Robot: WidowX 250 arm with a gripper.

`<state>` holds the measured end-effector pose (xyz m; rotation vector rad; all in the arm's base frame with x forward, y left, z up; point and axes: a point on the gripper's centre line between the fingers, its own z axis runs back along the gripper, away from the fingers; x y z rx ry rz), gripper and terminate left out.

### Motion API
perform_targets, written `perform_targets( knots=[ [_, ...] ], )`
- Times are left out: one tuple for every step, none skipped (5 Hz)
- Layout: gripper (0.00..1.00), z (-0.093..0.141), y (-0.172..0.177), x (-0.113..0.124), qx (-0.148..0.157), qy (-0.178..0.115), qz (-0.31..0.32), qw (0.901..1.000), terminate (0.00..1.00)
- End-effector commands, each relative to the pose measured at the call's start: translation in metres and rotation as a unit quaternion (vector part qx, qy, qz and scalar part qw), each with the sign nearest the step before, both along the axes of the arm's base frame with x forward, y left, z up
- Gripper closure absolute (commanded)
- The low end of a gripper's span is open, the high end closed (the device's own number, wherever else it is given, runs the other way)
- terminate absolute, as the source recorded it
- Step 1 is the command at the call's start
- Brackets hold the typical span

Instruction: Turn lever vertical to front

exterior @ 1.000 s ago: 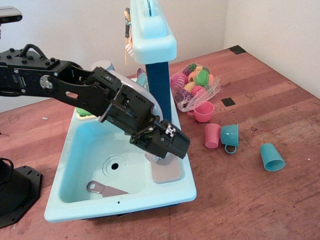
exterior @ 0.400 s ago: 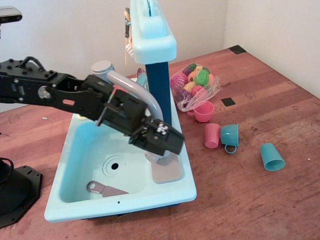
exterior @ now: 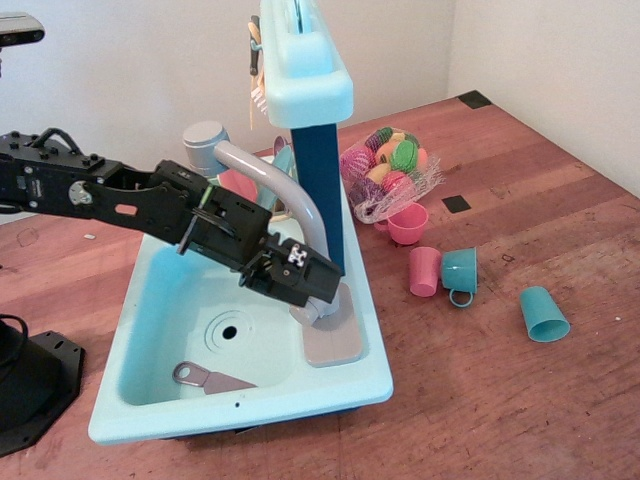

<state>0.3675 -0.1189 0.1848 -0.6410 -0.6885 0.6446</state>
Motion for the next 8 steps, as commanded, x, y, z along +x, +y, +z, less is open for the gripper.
perform_targets(
  knots=[
    [0.0, -0.008, 0.023, 0.007, 0.01, -0.011, 0.006, 0.9999, 0.0],
    [0.0, -0.021, 0.023, 0.014, 0.002, -0.009, -0.005, 0.9999, 0.0],
    [0.0, -0.033, 0.022, 0.003, -0.011, -0.007, -0.003, 0.9999, 0.0],
    [0.0, -0.032, 0.033, -0.026, -0.009, -0.002, 0.011, 0.9999, 0.0],
    [0.0, -0.024, 0.057, -0.07, 0.004, 0.015, 0.022, 0.9996, 0.0],
    [0.0, -0.007, 0.084, -0.12, 0.021, 0.031, 0.044, 0.9983, 0.0],
    [0.0, 0.005, 0.097, -0.159, 0.025, 0.026, 0.059, 0.9976, 0.0],
    [0.0, 0.018, 0.098, -0.162, 0.033, 0.0, 0.034, 0.9989, 0.0]
  ],
)
